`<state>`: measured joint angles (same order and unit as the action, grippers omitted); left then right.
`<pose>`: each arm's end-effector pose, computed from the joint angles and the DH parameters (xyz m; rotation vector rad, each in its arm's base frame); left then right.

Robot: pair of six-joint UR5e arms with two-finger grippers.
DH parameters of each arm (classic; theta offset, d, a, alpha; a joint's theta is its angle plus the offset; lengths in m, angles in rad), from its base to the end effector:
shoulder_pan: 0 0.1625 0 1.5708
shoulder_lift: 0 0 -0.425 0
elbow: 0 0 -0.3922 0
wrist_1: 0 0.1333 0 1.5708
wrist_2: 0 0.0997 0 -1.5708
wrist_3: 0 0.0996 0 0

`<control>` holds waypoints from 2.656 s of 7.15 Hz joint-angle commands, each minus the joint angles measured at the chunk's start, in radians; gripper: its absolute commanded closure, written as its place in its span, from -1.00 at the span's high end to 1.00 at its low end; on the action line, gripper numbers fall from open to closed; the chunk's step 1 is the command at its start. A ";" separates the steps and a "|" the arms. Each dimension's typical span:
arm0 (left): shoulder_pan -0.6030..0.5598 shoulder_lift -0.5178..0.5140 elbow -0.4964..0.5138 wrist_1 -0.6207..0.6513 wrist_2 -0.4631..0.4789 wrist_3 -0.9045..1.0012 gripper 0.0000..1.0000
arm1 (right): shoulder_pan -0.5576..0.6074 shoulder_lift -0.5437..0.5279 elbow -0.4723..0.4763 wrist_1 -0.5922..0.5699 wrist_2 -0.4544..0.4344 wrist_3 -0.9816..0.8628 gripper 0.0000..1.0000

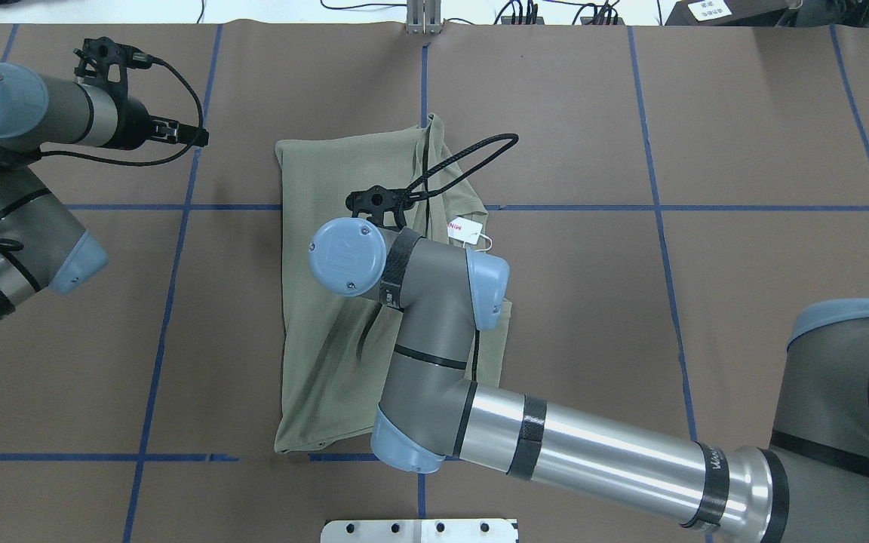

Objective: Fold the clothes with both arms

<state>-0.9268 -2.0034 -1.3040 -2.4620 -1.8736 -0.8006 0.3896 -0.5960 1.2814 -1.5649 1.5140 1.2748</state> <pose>0.3355 -0.6194 0.4435 0.6049 0.8977 0.0190 -0.6832 -0.4307 0.1659 0.2838 -0.6329 0.1094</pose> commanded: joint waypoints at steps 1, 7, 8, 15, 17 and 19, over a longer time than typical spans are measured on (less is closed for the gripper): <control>0.000 0.000 0.000 0.000 -0.001 0.000 1.00 | 0.002 -0.004 0.009 -0.003 0.002 -0.002 -0.41; 0.016 0.000 0.009 -0.008 0.001 0.001 1.00 | 0.015 -0.013 0.019 -0.021 -0.006 -0.045 -0.55; 0.016 0.000 0.011 -0.008 0.001 0.001 1.00 | 0.015 -0.013 0.018 -0.021 -0.009 -0.045 -1.00; 0.020 0.000 0.009 -0.008 0.002 0.000 1.00 | 0.072 -0.296 0.301 -0.023 -0.004 -0.130 -1.00; 0.020 0.000 0.009 -0.008 0.002 0.001 1.00 | 0.045 -0.315 0.303 -0.017 -0.014 -0.127 0.98; 0.022 0.000 0.009 -0.008 0.002 0.001 1.00 | 0.045 -0.295 0.375 -0.014 0.001 -0.114 1.00</control>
<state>-0.9061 -2.0034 -1.2947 -2.4697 -1.8714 -0.7994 0.4370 -0.8983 1.6044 -1.5782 1.5048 1.1509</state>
